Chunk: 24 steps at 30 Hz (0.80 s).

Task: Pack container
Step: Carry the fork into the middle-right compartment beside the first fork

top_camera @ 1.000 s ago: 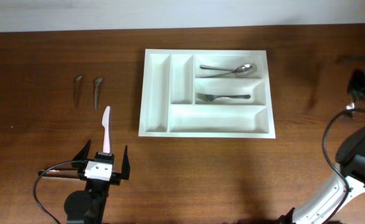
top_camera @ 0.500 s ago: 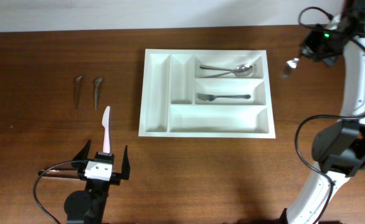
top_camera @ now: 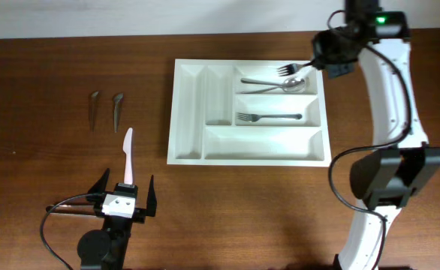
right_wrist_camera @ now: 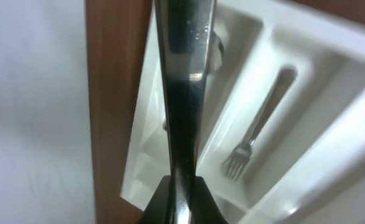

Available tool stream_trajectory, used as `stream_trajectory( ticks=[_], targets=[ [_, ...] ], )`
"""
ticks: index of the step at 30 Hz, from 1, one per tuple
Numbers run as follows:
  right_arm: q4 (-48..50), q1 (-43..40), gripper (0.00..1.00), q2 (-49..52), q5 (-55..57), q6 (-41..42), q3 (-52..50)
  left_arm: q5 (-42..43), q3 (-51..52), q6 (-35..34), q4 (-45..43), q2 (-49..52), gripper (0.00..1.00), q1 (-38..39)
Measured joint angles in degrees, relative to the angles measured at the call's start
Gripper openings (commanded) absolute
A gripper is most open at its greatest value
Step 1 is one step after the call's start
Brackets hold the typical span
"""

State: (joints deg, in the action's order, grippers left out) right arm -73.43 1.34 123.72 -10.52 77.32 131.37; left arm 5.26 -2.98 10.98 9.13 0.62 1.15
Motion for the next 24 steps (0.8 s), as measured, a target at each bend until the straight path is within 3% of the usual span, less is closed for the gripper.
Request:
stream_trajectory(
  ticks=[3,9,24],
  targets=[
    [-0.13,4.15,0.05,0.0,3.76,10.56,-0.02,0.0,0.0,0.0,0.0,0.0,0.99,0.0],
    [-0.13,9.51,0.04,0.31,8.66,20.35,-0.02,0.0,0.0,0.0,0.0,0.0,0.99,0.0],
    [-0.11,12.7,0.05,8.72,11.21,25.66,-0.02,0.0,0.0,0.0,0.0,0.0,0.99,0.0]
  ],
)
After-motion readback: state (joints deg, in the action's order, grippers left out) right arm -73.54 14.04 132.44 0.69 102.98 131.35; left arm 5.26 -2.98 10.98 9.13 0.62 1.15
